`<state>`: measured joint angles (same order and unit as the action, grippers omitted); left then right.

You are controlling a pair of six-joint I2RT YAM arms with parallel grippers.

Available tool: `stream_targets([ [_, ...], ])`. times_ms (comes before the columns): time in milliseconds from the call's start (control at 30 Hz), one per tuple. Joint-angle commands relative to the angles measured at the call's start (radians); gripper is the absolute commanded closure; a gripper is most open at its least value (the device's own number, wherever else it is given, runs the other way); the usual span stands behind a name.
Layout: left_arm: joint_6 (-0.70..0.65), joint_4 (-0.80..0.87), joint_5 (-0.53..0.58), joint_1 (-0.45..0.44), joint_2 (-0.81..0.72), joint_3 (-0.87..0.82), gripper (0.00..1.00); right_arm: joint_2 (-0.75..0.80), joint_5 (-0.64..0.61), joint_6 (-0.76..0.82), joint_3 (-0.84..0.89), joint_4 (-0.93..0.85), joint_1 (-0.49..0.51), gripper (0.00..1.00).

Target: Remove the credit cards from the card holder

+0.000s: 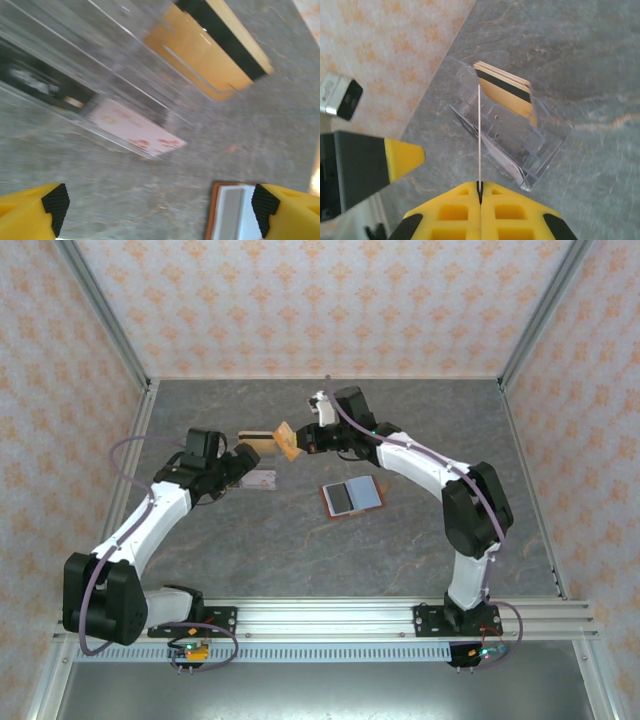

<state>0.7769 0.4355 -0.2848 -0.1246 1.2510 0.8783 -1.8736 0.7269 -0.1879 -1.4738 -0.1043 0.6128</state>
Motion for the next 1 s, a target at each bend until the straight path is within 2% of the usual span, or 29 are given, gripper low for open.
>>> stream_targets([
  [0, -0.068, 0.121, 0.093, 0.050, -0.040, -0.018, 0.00, -0.069, -0.096, 0.282, -0.105, -0.105, 0.038, 1.00],
  [133, -0.092, 0.157, 0.094, 0.106, -0.062, -0.029, 0.00, -0.165, -0.164, 0.468, -0.281, -0.196, 0.077, 1.00],
  [300, -0.110, 0.178, 0.084, 0.141, -0.073, -0.030, 0.00, -0.287, -0.093, 0.634, -0.485, -0.281, 0.079, 1.00],
  [567, -0.122, 0.184, 0.066, 0.155, -0.063, -0.030, 0.00, -0.391, -0.055, 0.877, -0.641, -0.345, 0.081, 1.00],
  [967, -0.144, 0.200, 0.058, 0.158, -0.045, -0.017, 0.00, -0.501, -0.043, 1.085, -0.816, -0.482, 0.081, 1.00],
])
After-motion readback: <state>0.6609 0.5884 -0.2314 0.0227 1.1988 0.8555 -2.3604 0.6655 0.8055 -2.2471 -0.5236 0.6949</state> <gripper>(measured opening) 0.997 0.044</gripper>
